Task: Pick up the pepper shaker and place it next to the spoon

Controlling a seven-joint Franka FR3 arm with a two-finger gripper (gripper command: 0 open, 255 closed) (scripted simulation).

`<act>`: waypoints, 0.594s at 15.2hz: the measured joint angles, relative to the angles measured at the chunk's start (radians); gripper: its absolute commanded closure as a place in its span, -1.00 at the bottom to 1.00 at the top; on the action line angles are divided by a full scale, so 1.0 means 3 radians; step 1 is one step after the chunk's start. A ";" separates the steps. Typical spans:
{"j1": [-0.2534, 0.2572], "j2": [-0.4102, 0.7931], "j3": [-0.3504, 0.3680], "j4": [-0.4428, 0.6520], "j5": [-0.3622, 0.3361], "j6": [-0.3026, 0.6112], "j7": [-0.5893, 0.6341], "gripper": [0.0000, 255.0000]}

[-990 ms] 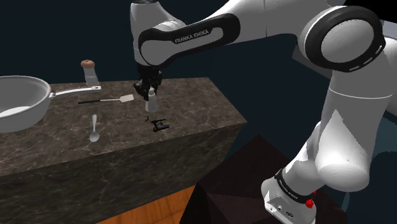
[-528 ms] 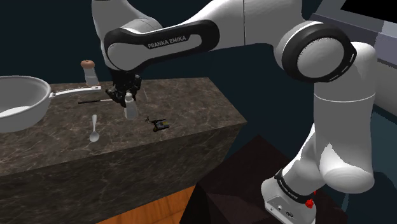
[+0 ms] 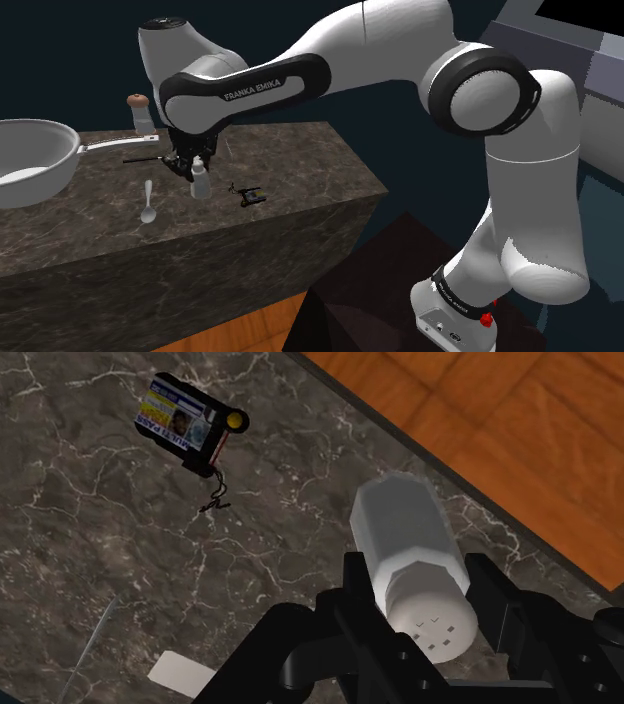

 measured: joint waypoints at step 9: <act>0.0011 0.0185 -0.0029 -0.0117 -0.0049 0.0299 0.0055 1.00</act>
